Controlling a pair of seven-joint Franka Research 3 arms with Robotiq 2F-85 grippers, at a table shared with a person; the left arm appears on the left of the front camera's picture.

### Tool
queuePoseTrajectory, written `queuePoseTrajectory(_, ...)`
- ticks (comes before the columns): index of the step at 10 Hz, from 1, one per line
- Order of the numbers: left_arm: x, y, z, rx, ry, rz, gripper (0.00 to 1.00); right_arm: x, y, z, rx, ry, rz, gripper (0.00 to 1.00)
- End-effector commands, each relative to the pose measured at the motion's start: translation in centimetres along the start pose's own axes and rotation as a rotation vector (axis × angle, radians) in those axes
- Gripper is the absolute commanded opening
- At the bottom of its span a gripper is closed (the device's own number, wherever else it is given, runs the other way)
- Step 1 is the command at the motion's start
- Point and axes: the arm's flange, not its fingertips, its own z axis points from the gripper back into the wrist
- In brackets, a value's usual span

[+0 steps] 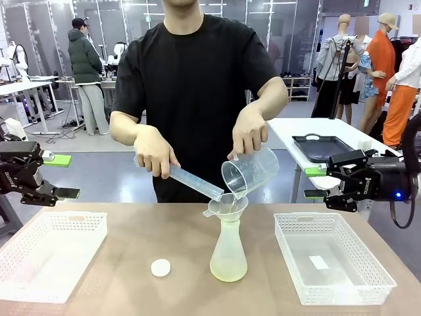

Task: Prepare the solutions needed for the experiment.
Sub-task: Once the solution is in the Big flask , pick up the Plastic Funnel and place it back into the right Organizing basket.

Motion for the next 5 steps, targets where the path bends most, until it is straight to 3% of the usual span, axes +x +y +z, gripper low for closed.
queuePoseTrajectory(1,0.25,-0.22,-0.22,-0.027,-0.012,-0.012,1.00,-0.12,0.36,0.10,-0.005,0.005,0.017,0.59)
queuePoseTrajectory(5,0.25,-0.22,-0.22,-0.027,-0.012,-0.012,1.00,-0.12,0.36,0.10,-0.005,0.005,0.017,0.59)
